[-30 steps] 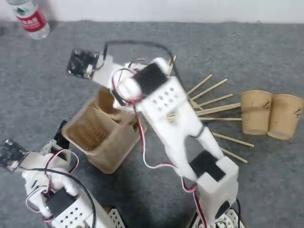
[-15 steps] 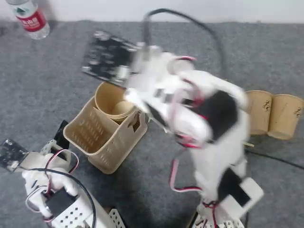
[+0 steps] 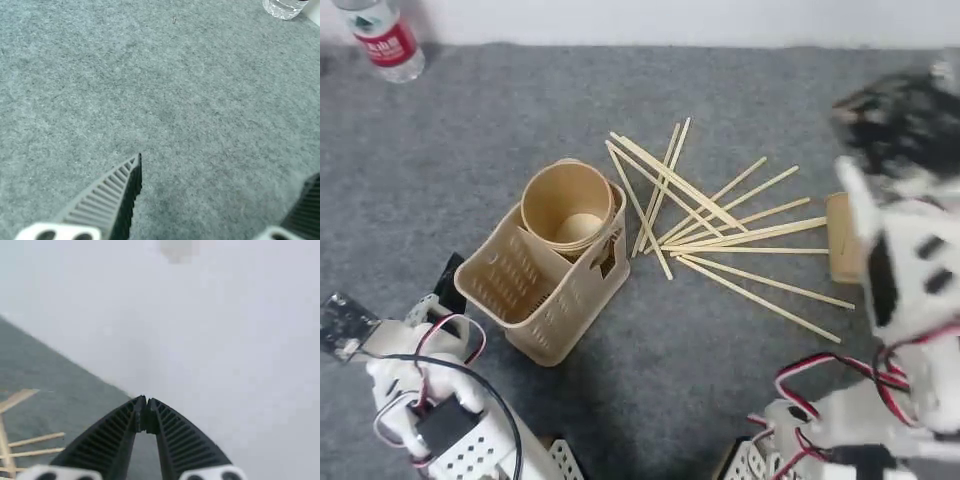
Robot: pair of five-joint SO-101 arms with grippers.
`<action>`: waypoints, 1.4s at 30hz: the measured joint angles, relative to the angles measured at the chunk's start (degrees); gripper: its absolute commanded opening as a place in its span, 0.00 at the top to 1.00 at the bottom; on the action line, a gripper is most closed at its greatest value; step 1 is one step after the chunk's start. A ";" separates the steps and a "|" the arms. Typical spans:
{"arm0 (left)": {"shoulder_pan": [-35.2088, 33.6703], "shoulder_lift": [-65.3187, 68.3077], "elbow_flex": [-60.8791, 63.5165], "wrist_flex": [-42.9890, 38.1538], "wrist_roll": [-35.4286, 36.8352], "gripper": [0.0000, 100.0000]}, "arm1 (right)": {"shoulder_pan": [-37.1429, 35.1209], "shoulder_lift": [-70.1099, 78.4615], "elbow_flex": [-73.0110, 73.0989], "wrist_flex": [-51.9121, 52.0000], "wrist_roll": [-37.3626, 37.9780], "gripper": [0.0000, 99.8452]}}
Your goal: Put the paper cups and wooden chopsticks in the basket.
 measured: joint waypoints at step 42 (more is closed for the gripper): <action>0.00 0.00 0.18 0.00 0.00 0.56 | -4.40 -39.74 64.53 -1.85 -21.63 0.99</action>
